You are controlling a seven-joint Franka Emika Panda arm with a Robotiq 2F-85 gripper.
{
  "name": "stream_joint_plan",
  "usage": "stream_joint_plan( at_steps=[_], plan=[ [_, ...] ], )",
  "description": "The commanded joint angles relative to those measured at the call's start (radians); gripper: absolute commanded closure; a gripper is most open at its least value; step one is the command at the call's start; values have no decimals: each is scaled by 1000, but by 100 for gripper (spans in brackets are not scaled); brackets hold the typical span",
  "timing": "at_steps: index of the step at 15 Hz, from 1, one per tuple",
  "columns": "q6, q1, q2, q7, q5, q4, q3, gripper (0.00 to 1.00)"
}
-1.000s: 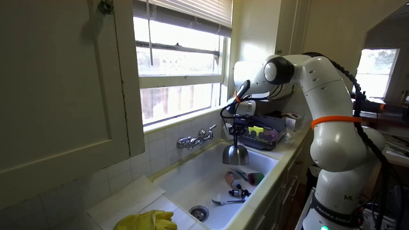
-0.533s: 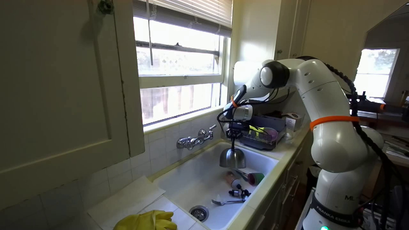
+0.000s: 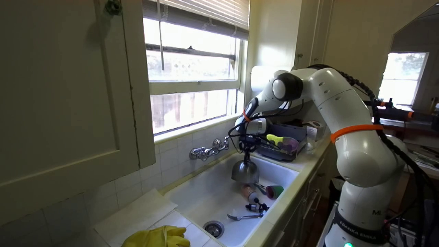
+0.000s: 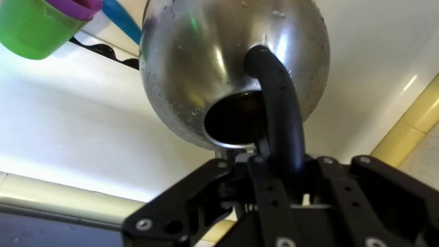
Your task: Put the silver kettle in the sink.
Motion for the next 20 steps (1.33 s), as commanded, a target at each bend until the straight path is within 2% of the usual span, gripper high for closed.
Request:
stream_joint_plan(
  at_steps=[1,8,13,20],
  plan=[
    [-2,58,48,163,4,68,-68,98],
    [35,73,98,330,-2,131,-88,98],
    [110,83,146,434,1,157,-100,98],
    [131,103,164,479,-14,155,-110,98]
  ],
)
